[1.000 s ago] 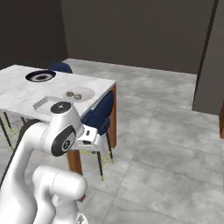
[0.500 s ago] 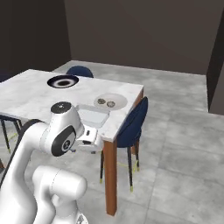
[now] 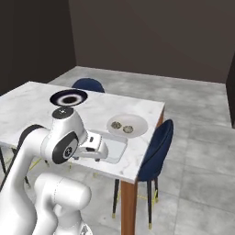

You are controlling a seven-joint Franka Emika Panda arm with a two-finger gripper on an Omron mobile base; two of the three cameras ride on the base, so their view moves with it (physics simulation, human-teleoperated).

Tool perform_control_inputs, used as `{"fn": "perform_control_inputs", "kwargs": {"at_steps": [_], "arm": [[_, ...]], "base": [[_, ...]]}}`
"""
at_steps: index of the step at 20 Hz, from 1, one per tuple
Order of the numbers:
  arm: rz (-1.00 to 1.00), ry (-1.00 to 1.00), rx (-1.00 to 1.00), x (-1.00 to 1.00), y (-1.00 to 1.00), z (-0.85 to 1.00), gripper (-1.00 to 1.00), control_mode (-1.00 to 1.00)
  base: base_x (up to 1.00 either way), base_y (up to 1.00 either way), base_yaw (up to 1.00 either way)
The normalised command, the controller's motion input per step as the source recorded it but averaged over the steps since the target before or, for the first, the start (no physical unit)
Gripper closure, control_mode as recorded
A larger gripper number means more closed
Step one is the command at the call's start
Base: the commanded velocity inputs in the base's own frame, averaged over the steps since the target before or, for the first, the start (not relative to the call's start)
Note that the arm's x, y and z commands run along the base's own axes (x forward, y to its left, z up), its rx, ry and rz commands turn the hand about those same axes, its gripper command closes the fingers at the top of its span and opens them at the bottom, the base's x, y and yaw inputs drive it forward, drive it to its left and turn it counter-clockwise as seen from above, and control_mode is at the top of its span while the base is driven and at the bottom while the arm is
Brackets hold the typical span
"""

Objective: Place two dumplings into each of the tupperware containers and then place the containers in the fridge.

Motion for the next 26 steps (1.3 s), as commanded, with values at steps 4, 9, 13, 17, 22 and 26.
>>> {"fn": "perform_control_inputs", "kwargs": {"at_steps": [4,9,13,17,22,26], "arm": [[0.00,0.00,0.00,0.00,0.00,0.00,-1.00,1.00],[0.00,0.00,0.00,0.00,0.00,0.00,-1.00,-1.00],[-0.07,0.00,0.00,0.30,0.09,0.00,-1.00,-1.00],[-0.07,0.02,0.00,0.92,0.09,0.00,-1.00,-1.00],[0.00,0.09,0.05,1.00,0.00,0.01,-1.00,-1.00],[0.12,0.21,0.00,1.00,-0.02,0.11,-1.00,-1.00]], "base": [[0.82,0.00,0.00],[0.22,0.00,0.00],[0.00,0.00,0.00],[0.00,0.00,0.00],[0.00,0.00,0.00],[0.00,0.00,0.00]]}}
